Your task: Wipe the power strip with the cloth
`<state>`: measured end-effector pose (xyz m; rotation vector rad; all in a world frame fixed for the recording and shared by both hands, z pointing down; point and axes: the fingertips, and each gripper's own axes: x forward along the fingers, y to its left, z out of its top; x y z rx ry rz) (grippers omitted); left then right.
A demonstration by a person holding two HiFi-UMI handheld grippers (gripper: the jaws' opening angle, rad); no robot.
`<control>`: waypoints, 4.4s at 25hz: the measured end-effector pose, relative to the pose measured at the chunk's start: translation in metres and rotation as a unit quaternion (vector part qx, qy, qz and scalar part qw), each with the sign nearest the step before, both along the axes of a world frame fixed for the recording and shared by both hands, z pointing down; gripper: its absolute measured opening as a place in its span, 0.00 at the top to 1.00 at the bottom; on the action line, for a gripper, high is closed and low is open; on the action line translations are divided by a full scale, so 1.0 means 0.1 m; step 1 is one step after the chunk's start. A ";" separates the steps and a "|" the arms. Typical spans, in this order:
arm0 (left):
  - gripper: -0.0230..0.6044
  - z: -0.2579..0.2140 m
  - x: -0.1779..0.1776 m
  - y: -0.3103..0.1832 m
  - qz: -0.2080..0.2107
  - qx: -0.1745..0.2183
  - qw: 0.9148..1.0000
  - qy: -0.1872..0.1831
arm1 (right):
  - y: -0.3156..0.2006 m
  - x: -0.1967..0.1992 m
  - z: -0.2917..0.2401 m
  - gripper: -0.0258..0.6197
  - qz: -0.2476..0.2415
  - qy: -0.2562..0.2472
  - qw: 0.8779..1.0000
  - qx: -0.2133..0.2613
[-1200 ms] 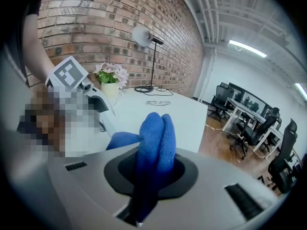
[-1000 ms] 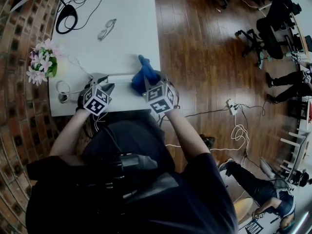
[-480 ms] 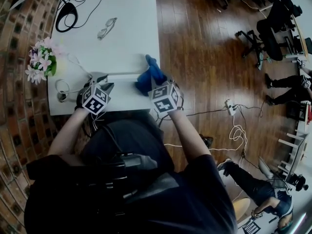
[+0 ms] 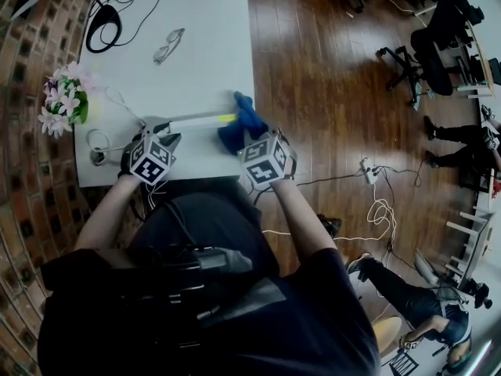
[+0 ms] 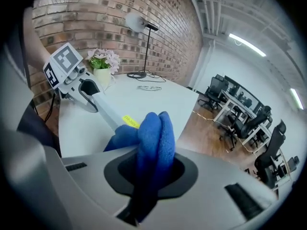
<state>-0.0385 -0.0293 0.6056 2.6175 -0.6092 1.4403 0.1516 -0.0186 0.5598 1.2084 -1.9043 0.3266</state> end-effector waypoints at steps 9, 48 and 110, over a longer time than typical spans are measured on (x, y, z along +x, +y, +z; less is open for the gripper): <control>0.69 0.00 0.00 -0.01 0.004 0.004 1.000 0.001 | -0.25 -0.12 -0.10 0.91 0.008 0.016 1.000 0.011; 0.69 -0.01 0.03 0.02 0.033 -0.003 0.999 0.004 | -0.27 -1.66 -0.13 0.91 -0.111 0.027 0.993 -0.009; 0.72 -0.12 -0.13 0.16 0.213 0.215 0.946 -0.116 | 0.74 -1.06 0.12 0.90 -0.009 -0.315 0.905 -0.286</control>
